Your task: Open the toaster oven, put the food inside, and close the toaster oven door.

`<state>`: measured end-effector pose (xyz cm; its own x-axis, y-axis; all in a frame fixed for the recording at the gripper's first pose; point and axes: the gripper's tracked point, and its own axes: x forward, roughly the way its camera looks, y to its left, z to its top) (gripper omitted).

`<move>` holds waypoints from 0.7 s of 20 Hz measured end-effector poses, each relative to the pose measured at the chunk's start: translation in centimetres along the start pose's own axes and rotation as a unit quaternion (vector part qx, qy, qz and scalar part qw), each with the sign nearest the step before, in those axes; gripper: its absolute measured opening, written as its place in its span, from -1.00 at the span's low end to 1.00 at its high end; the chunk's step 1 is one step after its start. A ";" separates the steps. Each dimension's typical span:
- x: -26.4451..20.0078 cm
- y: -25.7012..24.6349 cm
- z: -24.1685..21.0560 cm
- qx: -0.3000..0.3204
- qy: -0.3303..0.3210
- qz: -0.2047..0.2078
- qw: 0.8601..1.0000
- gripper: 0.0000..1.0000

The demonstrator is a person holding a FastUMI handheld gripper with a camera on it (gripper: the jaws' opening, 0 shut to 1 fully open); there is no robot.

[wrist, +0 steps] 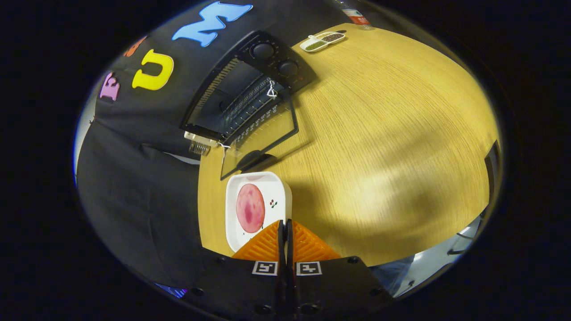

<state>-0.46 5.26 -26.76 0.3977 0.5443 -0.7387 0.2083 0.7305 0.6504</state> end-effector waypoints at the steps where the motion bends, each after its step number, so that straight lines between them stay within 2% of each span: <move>1: 0.1 0.9 0.1 0.013 -0.017 0.004 1.000 -0.97; 4: 1.1 3.4 0.4 0.047 -0.060 0.023 0.997 -0.97; 8: 2.0 5.7 1.6 0.091 -0.120 0.025 0.988 -0.97; 14: 4.1 8.4 5.8 0.163 -0.211 0.024 0.963 -0.97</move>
<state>8.05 11.24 -23.28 0.7277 0.3074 -0.6132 0.4233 0.5022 0.7541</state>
